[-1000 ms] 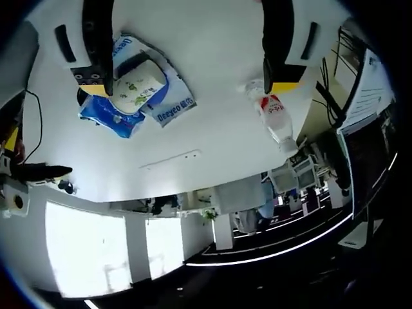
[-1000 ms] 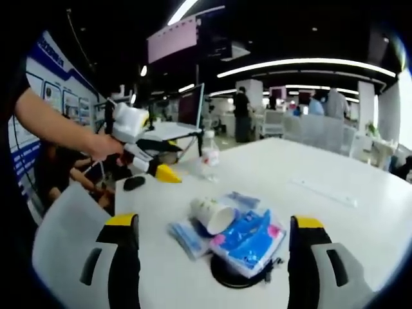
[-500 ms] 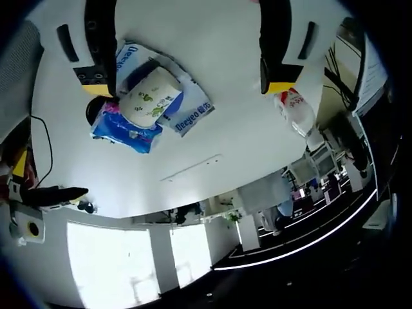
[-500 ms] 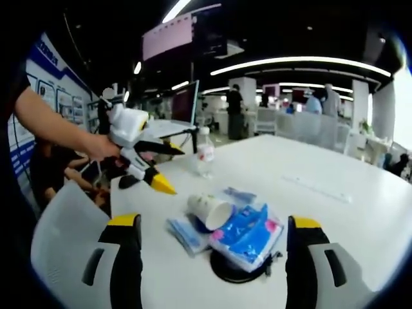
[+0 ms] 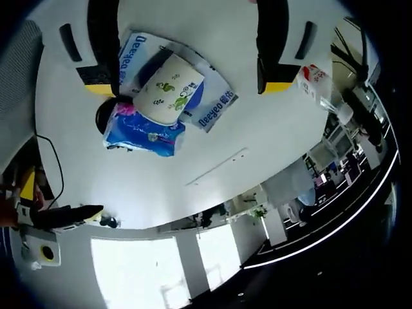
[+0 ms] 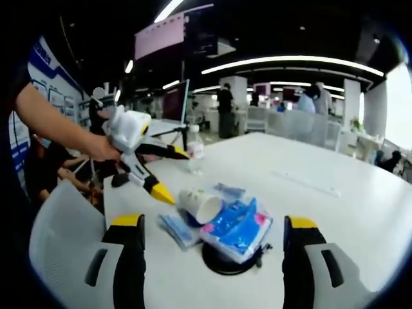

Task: Arrange the tabletop items into an orderly group along one side of the table until the central work area is clear of visible clutter.

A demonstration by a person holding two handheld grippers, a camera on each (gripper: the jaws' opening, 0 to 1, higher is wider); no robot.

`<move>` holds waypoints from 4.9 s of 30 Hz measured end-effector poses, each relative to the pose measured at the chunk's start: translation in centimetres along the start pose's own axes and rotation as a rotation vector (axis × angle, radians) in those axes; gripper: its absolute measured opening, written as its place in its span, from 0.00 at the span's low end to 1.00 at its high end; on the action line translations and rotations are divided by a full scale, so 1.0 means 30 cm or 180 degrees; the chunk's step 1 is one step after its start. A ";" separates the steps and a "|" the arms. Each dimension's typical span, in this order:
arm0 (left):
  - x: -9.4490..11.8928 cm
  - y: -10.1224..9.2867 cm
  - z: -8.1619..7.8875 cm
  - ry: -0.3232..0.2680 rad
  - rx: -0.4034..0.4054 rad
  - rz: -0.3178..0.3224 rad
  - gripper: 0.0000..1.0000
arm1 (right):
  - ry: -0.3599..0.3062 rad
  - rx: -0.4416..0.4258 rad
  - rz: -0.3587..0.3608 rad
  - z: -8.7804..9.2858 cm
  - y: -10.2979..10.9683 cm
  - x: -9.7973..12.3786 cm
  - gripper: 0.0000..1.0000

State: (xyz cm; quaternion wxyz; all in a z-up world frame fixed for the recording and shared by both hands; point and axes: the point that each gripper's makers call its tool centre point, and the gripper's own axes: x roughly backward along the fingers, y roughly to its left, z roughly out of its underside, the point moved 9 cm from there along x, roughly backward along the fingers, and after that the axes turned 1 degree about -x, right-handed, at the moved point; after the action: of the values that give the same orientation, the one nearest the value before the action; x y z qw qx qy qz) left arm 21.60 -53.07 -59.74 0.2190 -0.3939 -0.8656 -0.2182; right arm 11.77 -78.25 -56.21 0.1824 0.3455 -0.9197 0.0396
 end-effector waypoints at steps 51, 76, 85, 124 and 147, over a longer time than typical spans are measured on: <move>-0.196 -0.052 0.028 0.0707 -0.0744 0.0656 0.54 | 0.0049 -0.0387 0.0121 0.072 -0.054 0.001 0.84; -0.168 -0.046 0.043 0.0646 -0.0814 0.0693 0.39 | 0.0079 -0.0377 0.0027 0.073 -0.032 -0.028 0.84; -0.124 -0.060 0.035 0.0435 -0.0839 0.0687 0.39 | 0.0048 -0.0340 -0.0086 0.057 -0.009 -0.045 0.78; -0.045 -0.203 -0.053 -0.0042 -0.1097 0.1072 0.39 | 0.0019 -0.0113 -0.0656 -0.001 0.093 -0.093 0.09; -0.017 -0.265 -0.069 -0.0202 -0.1251 0.1187 0.40 | 0.0124 0.0221 -0.0751 -0.004 0.140 -0.088 0.01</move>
State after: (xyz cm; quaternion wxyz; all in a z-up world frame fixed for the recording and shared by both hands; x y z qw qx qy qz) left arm 16.14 -59.24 -59.96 0.1475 -0.5881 -0.7256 -0.3255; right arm 10.92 -73.39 -56.83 0.1915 0.4565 -0.8670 0.0564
